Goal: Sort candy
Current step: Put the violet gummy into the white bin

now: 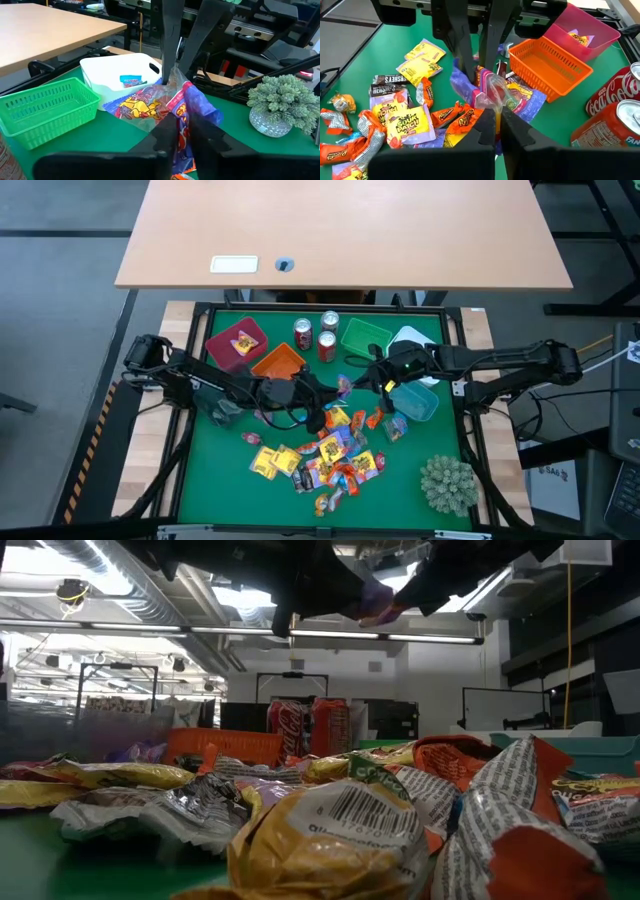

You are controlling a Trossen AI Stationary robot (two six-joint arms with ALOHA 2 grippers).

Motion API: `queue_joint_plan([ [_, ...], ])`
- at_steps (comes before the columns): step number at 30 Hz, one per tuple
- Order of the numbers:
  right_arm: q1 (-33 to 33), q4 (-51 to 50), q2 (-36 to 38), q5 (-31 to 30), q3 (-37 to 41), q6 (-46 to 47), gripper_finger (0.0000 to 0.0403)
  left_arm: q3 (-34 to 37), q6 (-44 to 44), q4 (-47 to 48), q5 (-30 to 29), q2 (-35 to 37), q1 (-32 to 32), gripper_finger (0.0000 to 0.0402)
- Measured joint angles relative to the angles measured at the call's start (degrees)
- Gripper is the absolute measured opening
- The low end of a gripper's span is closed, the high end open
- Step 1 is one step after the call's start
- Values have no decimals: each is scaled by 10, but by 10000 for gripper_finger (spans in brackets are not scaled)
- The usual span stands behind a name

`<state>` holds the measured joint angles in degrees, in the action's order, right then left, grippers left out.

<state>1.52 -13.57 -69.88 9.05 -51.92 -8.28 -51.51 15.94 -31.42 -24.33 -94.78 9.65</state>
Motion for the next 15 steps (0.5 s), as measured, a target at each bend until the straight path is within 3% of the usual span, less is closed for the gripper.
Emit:
queue_joint_plan([
  [6,0,-52,32,-42,0,-14,10,0,0,0,0,0,1,108],
  [15,22,-247,117,-259,0,-10,11,0,0,3,0,0,1,139],
])
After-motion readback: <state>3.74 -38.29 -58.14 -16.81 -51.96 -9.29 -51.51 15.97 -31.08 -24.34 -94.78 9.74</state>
